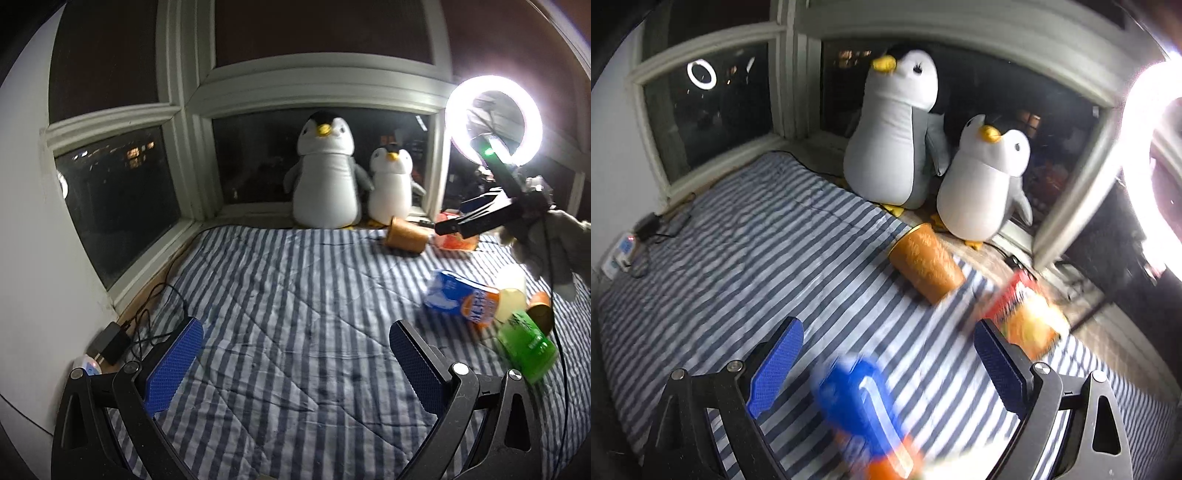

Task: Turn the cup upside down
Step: 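Reach the right gripper to the brown patterned cup and grasp it, then lift the brown cup with the right gripper and carry it to open bed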

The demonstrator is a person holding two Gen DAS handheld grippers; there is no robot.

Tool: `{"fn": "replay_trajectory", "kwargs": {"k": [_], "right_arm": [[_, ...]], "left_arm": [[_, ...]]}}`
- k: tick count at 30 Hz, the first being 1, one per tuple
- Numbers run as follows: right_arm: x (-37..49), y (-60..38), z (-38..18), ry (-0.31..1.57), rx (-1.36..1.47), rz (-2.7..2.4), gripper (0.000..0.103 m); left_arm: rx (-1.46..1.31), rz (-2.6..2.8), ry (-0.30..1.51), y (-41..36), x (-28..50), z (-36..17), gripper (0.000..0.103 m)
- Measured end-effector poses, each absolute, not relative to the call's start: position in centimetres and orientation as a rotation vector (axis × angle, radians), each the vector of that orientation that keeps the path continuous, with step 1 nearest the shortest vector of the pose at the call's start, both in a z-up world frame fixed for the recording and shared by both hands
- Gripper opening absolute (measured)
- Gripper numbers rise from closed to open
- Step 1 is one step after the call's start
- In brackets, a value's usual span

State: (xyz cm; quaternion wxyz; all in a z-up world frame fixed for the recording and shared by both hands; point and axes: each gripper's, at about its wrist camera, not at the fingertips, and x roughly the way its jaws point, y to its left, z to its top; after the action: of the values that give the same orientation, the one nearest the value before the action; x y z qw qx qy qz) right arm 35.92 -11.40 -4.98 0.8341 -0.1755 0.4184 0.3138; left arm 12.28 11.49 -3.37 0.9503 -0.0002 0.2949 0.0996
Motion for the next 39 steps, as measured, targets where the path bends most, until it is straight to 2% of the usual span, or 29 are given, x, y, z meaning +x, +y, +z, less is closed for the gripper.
{"fn": "replay_trajectory", "kwargs": {"k": [6,19,21,23,29,39], "right_arm": [[41.6,-8.0,-8.7,0.94,-0.478,0.693,0.091],[47.4,-4.9,-15.1,0.997,-0.695,0.662,0.091],[48.0,-4.7,-15.3,1.005,-0.684,0.664,0.084],[48.2,-4.5,-15.5,1.017,-0.686,0.675,0.069],[47.9,-4.1,-15.8,1.009,-0.703,0.67,0.065],[45.7,-6.3,-12.1,0.953,-0.568,0.649,0.062]], "left_arm": [[-0.018,0.237,0.628,13.3,14.5,-3.6,0.102],[-0.067,0.277,0.704,15.7,17.8,-4.4,0.102],[-0.068,0.278,0.712,15.8,18.2,-4.5,0.102],[-0.067,0.278,0.721,15.8,18.5,-4.6,0.102],[-0.074,0.273,0.717,15.7,19.1,-4.5,0.102],[-0.044,0.214,0.689,13.7,18.0,-4.7,0.102]]}}
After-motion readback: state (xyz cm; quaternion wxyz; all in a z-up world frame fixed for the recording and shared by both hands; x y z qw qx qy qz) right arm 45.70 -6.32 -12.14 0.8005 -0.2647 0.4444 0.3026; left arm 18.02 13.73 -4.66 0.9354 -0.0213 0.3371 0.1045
